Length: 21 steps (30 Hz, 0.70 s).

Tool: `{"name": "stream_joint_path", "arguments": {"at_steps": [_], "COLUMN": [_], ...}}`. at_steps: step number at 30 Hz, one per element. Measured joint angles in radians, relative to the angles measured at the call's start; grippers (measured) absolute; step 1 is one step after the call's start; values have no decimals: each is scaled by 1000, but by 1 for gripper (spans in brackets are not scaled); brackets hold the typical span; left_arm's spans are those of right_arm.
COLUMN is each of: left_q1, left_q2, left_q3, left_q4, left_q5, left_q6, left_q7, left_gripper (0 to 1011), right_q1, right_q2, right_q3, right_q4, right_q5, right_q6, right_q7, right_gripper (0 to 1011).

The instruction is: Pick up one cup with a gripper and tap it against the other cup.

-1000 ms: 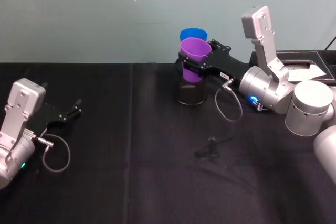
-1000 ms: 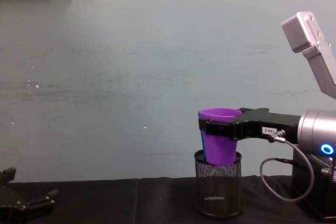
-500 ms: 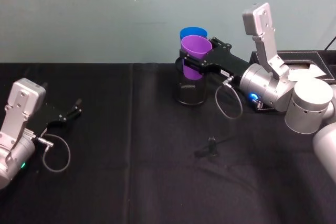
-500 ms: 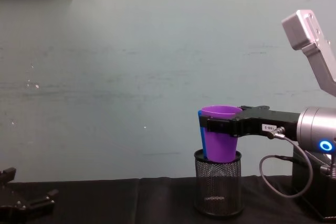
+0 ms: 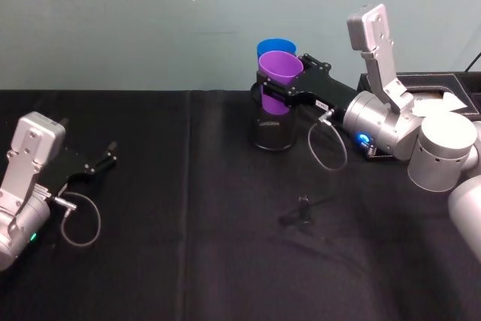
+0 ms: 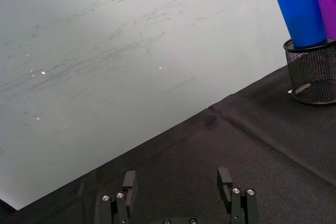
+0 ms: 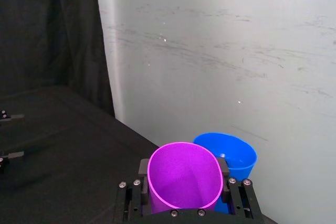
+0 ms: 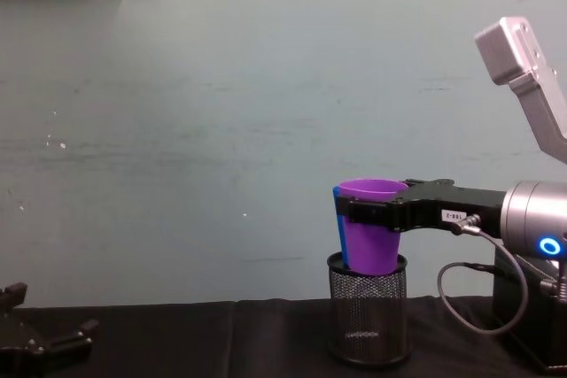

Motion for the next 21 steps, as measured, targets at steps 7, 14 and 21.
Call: {"name": "stream_joint_path", "arguments": {"at_steps": [7,14,21], "left_q1": [0,0,0], "left_q2": [0,0,0], "left_q3": [0,0,0], "left_q4": [0,0,0], "left_q5": [0,0,0], "left_q6": [0,0,0], "left_q7": [0,0,0], "left_gripper": [1000,1000,1000], "right_q1": [-1,-1,-1], "right_q2": [1,1,1], "right_q3": [-1,-1,-1], "right_q4": [-1,-2,-2], "right_q5": [1,1,1], "right_q6": [1,1,1], "right_q7": [-3,-4,-4], "right_gripper": [741,741,741]}}
